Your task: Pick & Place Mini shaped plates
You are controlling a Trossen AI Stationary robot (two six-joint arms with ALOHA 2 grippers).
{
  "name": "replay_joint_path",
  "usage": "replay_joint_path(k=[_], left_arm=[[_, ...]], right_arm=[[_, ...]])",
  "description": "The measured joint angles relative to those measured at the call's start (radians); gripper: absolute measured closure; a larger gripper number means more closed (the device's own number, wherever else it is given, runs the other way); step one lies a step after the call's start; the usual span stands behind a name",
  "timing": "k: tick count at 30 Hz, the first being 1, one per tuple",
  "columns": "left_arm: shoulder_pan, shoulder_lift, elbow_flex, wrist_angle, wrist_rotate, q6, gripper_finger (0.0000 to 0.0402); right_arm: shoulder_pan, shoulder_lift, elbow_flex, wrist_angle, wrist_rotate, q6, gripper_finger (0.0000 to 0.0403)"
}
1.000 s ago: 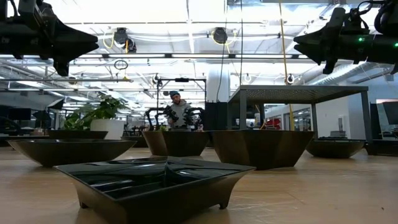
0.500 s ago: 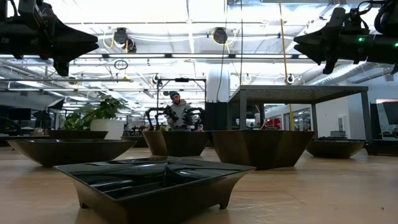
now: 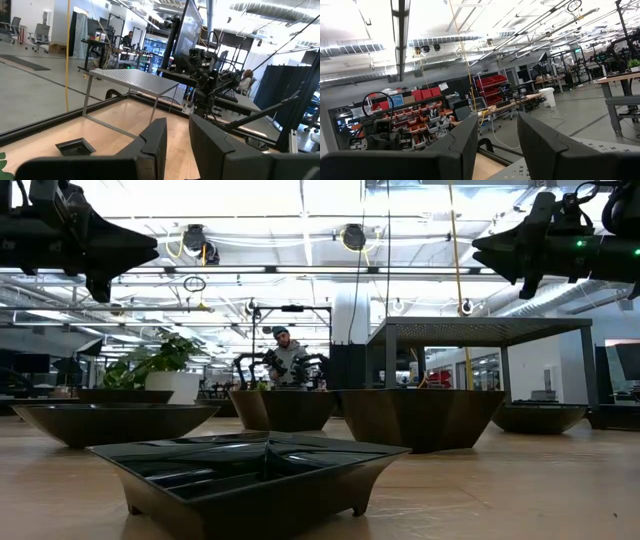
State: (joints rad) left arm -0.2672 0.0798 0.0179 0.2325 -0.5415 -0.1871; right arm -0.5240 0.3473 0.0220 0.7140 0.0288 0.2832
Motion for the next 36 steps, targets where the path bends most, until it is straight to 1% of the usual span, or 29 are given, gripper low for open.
replay_joint_path(k=[27, 33, 36], left_arm=[[0.000, 0.000, 0.000, 0.000, 0.000, 0.000, 0.0316], [0.000, 0.000, 0.000, 0.000, 0.000, 0.000, 0.0316], [0.000, 0.000, 0.000, 0.000, 0.000, 0.000, 0.0316]], right_arm=[[0.000, 0.000, 0.000, 0.006, -0.001, 0.004, 0.0277], [0.000, 0.000, 0.000, 0.017, -0.005, 0.153, 0.0277], [0.000, 0.000, 0.000, 0.022, -0.005, 0.198, 0.0277]])
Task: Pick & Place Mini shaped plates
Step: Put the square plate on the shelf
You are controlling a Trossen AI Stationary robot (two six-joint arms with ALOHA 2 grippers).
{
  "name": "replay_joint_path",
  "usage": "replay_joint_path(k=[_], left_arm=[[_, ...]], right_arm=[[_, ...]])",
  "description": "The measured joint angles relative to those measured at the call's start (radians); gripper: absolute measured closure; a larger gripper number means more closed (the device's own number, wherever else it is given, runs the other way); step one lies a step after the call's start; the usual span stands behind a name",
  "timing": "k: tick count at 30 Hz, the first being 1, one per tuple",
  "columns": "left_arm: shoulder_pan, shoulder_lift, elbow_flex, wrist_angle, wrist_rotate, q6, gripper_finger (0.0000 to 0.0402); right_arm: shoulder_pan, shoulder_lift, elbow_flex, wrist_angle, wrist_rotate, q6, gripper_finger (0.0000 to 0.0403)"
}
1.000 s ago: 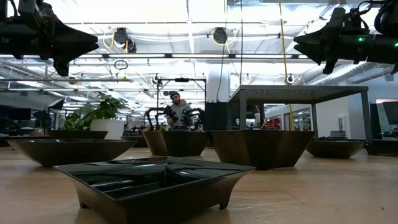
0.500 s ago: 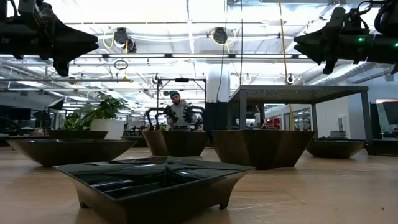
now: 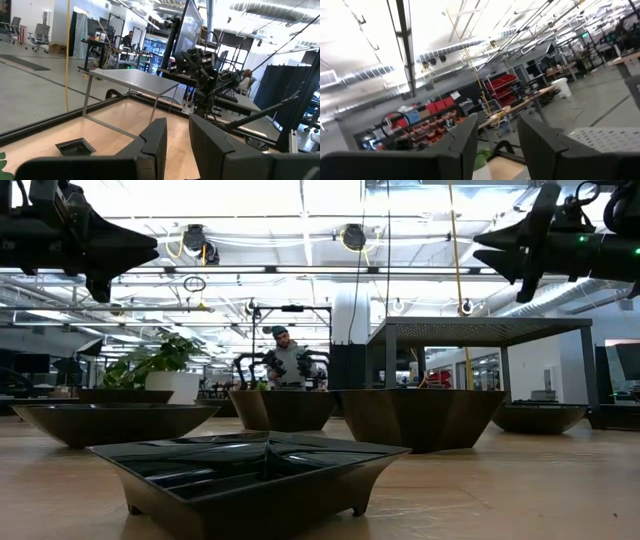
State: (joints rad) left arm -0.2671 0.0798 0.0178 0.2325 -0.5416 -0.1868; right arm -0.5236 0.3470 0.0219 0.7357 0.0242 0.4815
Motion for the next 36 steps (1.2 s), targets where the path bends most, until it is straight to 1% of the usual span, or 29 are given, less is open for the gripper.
replay_joint_path(k=[6, 13, 16, 19, 24, 27, 30, 32, 34, 36], left_arm=[[0.000, 0.000, 0.000, 0.000, 0.000, 0.000, 0.0316], [0.000, 0.000, 0.000, 0.000, 0.000, 0.000, 0.0316], [0.000, 0.000, 0.000, 0.000, 0.000, 0.000, 0.0316], [0.000, 0.000, 0.000, 0.000, 0.000, 0.000, 0.0316], [0.000, 0.000, 0.000, 0.001, 0.000, 0.000, 0.0316], [0.000, 0.000, 0.000, 0.002, 0.000, 0.000, 0.0316], [0.000, 0.000, 0.000, 0.002, 0.000, 0.000, 0.0316], [0.000, 0.000, 0.000, 0.003, 0.000, 0.000, 0.0316], [0.000, 0.000, 0.000, 0.003, 0.000, 0.000, 0.0316], [0.000, 0.000, 0.000, 0.003, 0.000, 0.000, 0.0316]], right_arm=[[0.000, 0.000, 0.000, 0.000, 0.001, 0.089, 0.0277], [0.000, 0.000, 0.000, -0.001, 0.003, 0.091, 0.0277], [0.000, 0.000, 0.000, -0.003, 0.031, 0.091, 0.0277], [0.000, 0.000, 0.000, 0.006, 0.031, 0.093, 0.0277], [0.000, 0.000, 0.000, 0.064, 0.031, 0.202, 0.0277], [0.000, 0.000, 0.000, 0.112, 0.022, 0.168, 0.0277], [0.000, 0.000, 0.005, 0.159, -0.018, 0.112, 0.0277], [0.000, 0.000, 0.027, 0.164, -0.046, 0.107, 0.0277], [0.000, 0.003, 0.059, 0.135, -0.084, 0.094, 0.0277], [0.000, 0.012, 0.114, 0.053, -0.133, 0.060, 0.0277]])
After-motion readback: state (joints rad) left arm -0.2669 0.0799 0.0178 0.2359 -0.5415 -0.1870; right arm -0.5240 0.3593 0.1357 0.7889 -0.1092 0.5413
